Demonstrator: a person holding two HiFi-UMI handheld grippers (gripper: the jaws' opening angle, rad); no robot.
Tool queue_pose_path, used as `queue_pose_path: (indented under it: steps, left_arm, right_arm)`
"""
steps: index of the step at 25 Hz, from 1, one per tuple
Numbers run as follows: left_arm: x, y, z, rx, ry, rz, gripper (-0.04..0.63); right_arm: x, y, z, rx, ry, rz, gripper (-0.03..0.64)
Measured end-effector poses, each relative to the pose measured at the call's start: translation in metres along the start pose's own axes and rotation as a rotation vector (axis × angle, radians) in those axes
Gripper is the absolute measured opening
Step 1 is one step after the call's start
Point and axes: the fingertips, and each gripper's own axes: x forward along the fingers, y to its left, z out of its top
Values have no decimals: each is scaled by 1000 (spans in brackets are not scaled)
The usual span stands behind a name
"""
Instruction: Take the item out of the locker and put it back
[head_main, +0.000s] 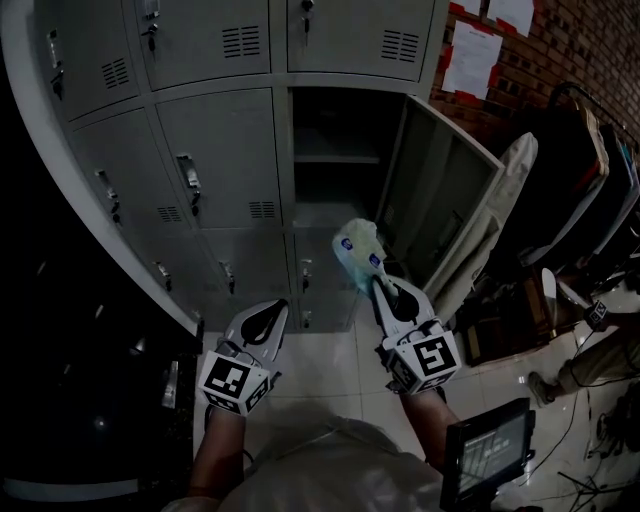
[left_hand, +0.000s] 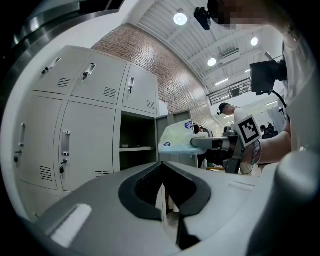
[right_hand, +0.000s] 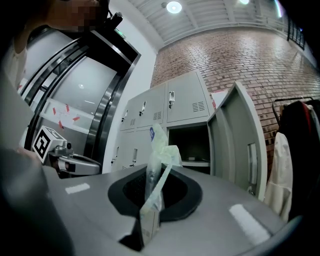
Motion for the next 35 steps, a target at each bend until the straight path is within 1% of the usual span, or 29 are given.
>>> queue_pose_path:
  steps: [4,8,14,18,22,26,29,33,35]
  left_arm:
    - [-12,19,-7,-7,8,-5,5]
    - [-22,40,-18,-15,25,-11,5]
    - [-14,76,-23,-31,26,10,4]
    - [11,110,-28,-37,23,28,4]
    - [51,146,-35,-1,16,23,5]
    - [96,180,-16,32,-12,17,4]
    - [122,200,-7,41,-12,15,5]
    - [144,209,-12,72,10,-40,4]
    - [151,215,-13,82,13,-49,5]
  right_arm:
    - [13,5,-5,-3,4,-33,15]
    - [30,5,-3,-5,-12,-72,15]
    - [71,-9,0,-21,-27,-100,15]
    - [117,-32,2,-27,-61,-105,15]
    - [172,-65,-1,-18,-90,-107,15]
    - [229,-95,7,-46,-112,-96,15]
    - [263,-112,8,-73,-107,-93,15]
    - [291,-131,3,-102,-88,-114,15]
    - [304,-137,-1,-105,-73,-120,15]
